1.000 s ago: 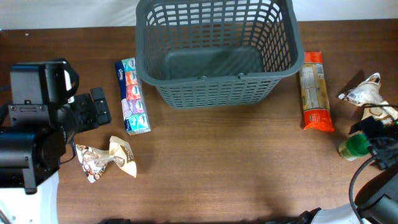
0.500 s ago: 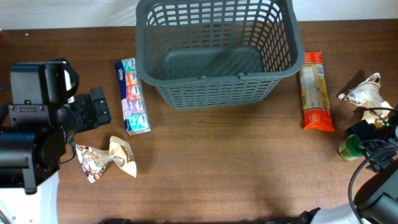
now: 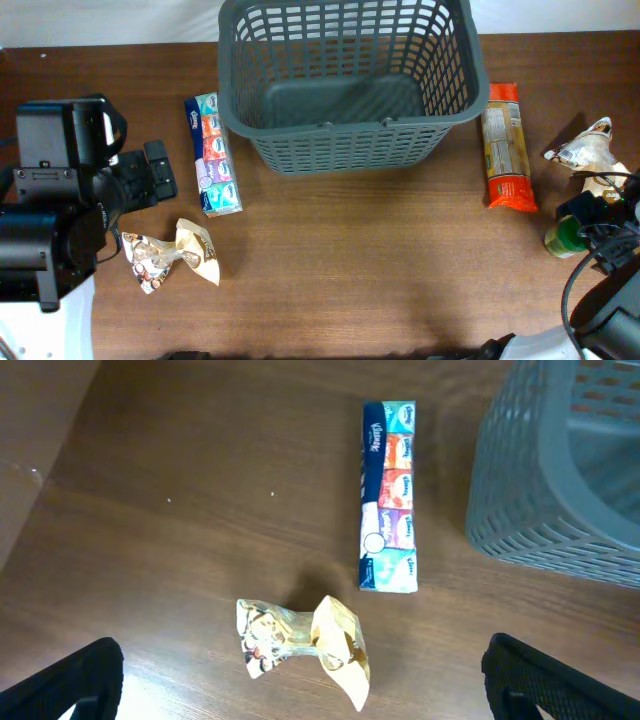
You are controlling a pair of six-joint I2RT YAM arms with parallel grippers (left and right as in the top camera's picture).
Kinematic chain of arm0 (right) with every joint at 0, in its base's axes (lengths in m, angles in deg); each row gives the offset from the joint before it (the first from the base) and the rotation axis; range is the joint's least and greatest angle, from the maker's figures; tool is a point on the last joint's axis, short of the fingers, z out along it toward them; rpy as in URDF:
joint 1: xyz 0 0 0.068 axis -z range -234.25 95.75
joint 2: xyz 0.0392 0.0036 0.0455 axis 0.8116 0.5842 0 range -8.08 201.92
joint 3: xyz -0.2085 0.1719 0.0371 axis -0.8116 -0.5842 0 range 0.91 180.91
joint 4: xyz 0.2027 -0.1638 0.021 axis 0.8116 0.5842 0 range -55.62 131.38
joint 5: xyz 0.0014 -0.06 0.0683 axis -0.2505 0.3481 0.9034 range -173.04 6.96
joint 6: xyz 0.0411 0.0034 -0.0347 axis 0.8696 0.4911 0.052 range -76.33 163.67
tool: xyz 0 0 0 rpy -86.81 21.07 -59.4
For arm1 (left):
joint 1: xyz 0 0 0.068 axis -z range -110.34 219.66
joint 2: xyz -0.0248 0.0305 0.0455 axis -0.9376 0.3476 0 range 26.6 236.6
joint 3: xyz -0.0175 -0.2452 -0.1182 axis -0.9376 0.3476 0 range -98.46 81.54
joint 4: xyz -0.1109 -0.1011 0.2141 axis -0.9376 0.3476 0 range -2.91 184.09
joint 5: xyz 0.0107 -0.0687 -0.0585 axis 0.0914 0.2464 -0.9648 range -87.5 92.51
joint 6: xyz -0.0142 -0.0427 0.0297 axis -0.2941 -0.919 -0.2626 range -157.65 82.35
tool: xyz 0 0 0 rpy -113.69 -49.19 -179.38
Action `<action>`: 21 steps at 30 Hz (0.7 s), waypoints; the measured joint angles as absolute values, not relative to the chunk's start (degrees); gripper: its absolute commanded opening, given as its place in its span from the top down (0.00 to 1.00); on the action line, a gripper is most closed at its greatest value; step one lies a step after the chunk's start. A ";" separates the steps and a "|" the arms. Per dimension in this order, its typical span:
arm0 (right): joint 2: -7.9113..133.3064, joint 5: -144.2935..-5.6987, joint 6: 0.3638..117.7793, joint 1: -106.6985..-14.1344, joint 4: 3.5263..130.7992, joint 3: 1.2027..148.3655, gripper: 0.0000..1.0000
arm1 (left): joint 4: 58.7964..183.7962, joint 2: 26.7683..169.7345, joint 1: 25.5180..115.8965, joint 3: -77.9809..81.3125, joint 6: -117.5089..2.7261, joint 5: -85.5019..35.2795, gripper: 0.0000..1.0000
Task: Pack container
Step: 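Move the right gripper down onto the green-lidded jar and grasp it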
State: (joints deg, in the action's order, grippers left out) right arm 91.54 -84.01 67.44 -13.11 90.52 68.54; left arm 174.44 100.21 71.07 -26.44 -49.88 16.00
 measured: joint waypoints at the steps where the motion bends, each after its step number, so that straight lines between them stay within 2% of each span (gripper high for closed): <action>1: 92.19 -83.97 67.46 -13.11 90.36 68.54 0.01 | 174.44 100.21 71.07 -26.44 -49.86 16.11 0.01; 11: 96.67 -83.60 67.46 -13.43 89.23 68.54 0.01 | 174.27 100.21 71.07 -26.44 -49.86 16.50 0.01; 21: 96.67 -83.60 67.46 -18.44 87.59 68.54 0.01 | 174.29 100.21 71.07 -26.44 -49.86 16.50 0.01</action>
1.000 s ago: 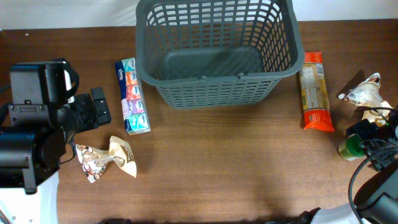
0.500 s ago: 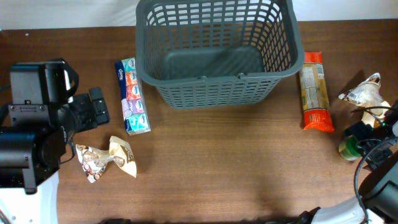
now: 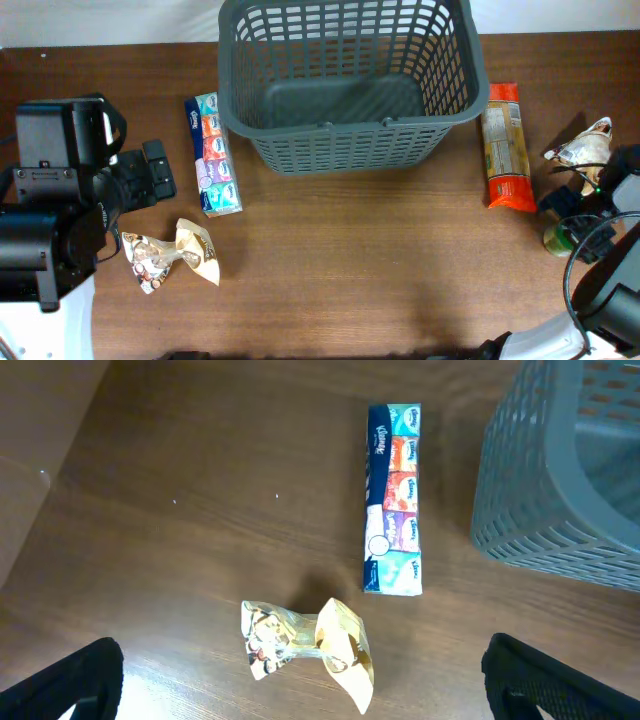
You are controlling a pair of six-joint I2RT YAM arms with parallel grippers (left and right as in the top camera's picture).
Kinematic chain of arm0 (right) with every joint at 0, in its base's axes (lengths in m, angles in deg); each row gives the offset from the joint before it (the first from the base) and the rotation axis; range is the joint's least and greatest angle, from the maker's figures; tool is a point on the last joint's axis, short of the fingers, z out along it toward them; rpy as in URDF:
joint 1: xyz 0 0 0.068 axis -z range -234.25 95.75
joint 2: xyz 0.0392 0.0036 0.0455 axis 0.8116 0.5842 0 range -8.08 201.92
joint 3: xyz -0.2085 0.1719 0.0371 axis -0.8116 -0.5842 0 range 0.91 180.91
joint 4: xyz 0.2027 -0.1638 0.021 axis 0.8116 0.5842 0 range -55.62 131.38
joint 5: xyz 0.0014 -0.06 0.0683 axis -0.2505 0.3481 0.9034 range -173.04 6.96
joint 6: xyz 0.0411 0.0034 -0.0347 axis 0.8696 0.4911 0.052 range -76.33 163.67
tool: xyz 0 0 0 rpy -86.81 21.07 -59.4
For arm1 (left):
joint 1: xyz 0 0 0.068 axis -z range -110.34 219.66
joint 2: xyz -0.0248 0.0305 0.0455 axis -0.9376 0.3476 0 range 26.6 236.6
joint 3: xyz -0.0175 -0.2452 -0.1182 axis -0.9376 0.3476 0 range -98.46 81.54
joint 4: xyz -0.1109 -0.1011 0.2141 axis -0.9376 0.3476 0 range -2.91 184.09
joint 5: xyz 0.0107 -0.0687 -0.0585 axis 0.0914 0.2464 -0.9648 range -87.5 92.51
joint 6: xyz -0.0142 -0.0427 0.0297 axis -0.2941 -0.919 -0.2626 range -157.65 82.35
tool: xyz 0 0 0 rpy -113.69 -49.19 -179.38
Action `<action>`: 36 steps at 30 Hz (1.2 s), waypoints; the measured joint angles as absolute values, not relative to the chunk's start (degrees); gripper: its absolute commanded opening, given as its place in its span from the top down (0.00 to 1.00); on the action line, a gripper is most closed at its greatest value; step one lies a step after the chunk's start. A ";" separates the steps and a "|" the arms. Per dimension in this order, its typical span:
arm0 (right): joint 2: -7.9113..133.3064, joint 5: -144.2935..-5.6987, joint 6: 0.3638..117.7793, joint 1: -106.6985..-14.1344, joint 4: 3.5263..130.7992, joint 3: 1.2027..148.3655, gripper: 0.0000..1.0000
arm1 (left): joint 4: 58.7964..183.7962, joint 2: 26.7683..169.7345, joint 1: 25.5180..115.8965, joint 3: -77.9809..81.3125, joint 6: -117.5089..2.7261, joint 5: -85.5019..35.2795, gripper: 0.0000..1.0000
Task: Pack container
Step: 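Move the right gripper down onto the green-lidded jar and grasp it, then lift the jar with the right gripper and carry it over the basket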
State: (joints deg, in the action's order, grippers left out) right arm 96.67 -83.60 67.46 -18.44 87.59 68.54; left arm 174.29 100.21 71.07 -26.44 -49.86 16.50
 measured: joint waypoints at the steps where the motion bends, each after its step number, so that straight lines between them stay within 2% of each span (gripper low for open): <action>1: 96.67 -83.60 67.44 -18.68 87.54 68.54 0.01 | 174.31 100.21 71.07 -26.44 -49.88 16.50 0.01; 36: 99.01 -84.71 67.14 -18.75 85.73 68.54 0.01 | 175.64 100.21 71.07 -26.44 -49.88 16.50 0.01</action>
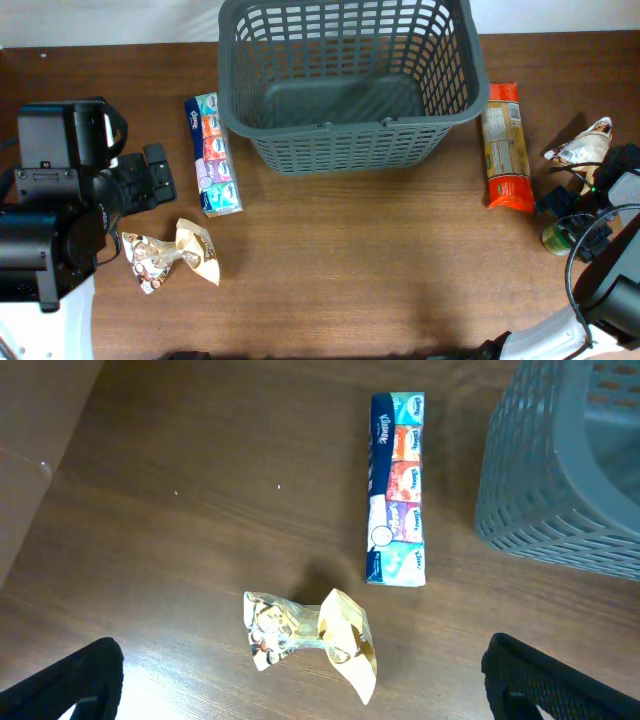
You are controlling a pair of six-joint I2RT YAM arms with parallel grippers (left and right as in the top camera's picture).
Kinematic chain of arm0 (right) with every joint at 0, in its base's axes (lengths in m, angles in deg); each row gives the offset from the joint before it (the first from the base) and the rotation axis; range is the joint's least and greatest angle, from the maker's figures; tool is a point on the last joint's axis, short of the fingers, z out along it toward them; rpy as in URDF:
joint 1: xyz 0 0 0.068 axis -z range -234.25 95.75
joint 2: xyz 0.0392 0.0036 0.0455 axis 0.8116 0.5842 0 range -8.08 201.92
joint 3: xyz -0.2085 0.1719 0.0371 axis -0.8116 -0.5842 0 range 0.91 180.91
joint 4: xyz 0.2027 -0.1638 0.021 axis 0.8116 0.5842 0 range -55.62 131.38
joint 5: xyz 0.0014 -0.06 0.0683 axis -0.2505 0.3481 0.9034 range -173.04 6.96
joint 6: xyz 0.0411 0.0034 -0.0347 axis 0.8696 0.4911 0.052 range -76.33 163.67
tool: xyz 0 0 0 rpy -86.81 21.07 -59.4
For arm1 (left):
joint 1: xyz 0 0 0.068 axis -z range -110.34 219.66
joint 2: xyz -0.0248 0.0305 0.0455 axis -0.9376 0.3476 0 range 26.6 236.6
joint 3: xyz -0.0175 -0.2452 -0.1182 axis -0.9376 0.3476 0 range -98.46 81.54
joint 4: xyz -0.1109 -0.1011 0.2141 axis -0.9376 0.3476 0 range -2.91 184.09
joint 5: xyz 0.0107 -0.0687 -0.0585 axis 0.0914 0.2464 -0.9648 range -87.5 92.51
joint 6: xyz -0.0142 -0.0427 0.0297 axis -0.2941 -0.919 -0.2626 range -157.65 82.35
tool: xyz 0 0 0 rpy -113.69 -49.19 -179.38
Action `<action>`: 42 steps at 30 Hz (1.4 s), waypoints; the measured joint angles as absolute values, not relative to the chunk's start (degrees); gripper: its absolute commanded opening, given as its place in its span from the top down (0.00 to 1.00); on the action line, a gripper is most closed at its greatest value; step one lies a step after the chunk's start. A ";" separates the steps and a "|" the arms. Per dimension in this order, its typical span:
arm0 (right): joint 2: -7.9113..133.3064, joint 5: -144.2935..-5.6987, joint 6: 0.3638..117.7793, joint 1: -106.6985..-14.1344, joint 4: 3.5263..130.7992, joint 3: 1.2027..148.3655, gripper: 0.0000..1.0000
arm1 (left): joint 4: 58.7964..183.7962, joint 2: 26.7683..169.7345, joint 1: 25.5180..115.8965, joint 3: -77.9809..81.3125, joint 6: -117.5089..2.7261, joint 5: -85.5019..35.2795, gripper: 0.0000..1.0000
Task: Pack container
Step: 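Lift the jar with the right gripper and carry it over the basket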
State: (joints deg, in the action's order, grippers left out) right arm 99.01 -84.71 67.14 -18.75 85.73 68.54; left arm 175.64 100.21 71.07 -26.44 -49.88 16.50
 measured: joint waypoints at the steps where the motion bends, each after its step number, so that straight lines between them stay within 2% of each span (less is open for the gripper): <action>1: 99.01 -84.71 67.16 -18.75 85.64 68.54 0.01 | 175.64 100.21 71.07 -26.44 -49.86 16.50 0.01; 10: 99.01 -84.71 67.01 -18.75 85.49 68.54 0.03 | 175.77 100.21 71.07 -26.44 -49.88 16.50 0.01; 12: 99.01 -84.80 66.55 -18.75 85.49 68.54 0.23 | 175.88 100.21 71.07 -26.44 -49.88 16.50 0.01; 13: 99.01 -84.95 66.46 -18.72 85.53 68.54 0.39 | 175.93 100.21 71.07 -26.44 -49.86 16.50 0.01; 17: 99.01 -85.10 66.66 -18.72 85.47 68.54 0.84 | 176.23 100.21 71.07 -26.44 -49.86 16.50 0.01; 18: 99.01 -85.13 66.68 -18.75 85.47 68.54 0.93 | 176.28 100.21 71.07 -26.44 -49.88 16.50 0.01; 19: 99.01 -85.10 66.66 -18.72 85.47 68.54 0.96 | 176.28 100.21 71.07 -26.44 -49.86 16.50 0.01; 26: 99.01 -85.08 66.61 -18.72 86.65 68.59 0.96 | 176.50 100.21 71.07 -26.44 -49.86 16.50 0.01; 31: 99.01 -85.06 66.61 -18.72 92.40 71.17 0.96 | 176.50 100.21 71.07 -26.44 -49.86 16.50 0.01; 34: 99.01 -84.54 66.59 -18.75 97.62 77.11 0.96 | 176.50 100.21 71.07 -26.44 -49.86 16.50 0.01; 42: 95.17 -75.40 64.43 -18.79 108.24 104.67 0.96 | 176.50 100.21 71.07 -26.44 -49.86 16.53 0.01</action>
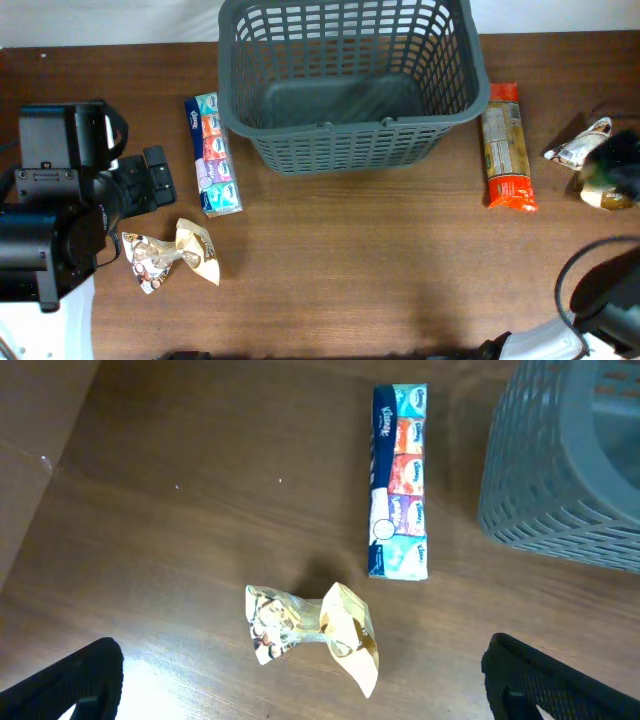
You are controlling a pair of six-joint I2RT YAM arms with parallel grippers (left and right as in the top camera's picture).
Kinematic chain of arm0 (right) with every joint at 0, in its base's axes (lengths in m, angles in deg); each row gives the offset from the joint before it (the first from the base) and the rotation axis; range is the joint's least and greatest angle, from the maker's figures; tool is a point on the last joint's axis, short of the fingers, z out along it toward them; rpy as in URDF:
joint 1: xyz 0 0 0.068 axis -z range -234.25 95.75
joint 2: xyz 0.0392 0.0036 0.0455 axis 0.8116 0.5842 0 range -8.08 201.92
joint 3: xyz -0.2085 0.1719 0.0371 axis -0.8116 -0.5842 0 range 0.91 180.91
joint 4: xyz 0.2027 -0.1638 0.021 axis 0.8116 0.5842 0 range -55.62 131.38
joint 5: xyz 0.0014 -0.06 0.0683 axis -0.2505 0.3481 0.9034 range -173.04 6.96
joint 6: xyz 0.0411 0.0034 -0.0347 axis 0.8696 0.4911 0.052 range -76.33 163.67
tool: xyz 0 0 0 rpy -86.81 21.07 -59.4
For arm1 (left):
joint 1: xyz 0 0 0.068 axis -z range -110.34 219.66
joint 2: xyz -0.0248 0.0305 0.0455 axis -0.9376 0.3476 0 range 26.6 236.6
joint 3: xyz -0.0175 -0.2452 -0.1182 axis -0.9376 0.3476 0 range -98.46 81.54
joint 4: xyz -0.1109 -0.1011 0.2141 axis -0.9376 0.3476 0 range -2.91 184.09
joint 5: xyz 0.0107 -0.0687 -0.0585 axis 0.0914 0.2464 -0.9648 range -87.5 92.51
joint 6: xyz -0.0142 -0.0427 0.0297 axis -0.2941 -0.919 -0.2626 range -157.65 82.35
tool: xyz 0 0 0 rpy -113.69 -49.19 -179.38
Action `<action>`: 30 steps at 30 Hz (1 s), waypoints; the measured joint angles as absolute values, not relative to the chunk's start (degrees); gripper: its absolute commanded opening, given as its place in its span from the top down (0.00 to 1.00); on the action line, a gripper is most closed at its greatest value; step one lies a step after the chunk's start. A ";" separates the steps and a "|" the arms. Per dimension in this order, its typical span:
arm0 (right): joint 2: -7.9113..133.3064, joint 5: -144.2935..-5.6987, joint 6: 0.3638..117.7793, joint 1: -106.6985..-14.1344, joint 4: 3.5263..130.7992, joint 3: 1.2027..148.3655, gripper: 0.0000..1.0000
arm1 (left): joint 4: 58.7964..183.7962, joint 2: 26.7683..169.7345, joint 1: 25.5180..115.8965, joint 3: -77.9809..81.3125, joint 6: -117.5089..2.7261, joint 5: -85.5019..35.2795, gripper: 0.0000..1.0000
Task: Pack container
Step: 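Lift the jar with the right gripper and carry it over the basket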
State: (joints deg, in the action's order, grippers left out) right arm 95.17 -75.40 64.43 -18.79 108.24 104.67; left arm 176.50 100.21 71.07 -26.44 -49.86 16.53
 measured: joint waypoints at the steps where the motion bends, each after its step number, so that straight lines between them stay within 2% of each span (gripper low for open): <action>1: 94.38 -73.30 63.95 -18.83 108.29 107.93 0.96 | 176.52 100.21 71.07 -26.44 -49.86 16.50 0.01; 7: 90.73 -61.11 62.15 -23.25 107.48 128.06 0.96 | 176.47 100.21 71.07 -26.44 -49.86 16.53 0.01; 11: 89.46 -57.08 62.94 -32.08 104.70 137.70 0.96 | 176.50 100.21 71.07 -26.44 -49.86 16.53 0.01; 15: 88.76 -55.49 63.20 -43.20 101.27 140.78 0.96 | 176.47 100.21 71.07 -26.44 -49.86 16.50 0.01; 23: 92.70 -65.17 63.33 -65.69 101.03 140.85 0.96 | 176.67 100.21 71.07 -26.44 -49.88 16.53 0.01; 30: 102.01 -76.36 61.63 -76.06 101.03 140.82 0.96 | 177.00 100.21 71.07 -26.44 -49.86 16.53 0.01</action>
State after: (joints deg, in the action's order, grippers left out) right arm 102.01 -76.36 61.63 -76.06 101.03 140.82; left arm 177.00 100.21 71.07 -26.44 -49.86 16.53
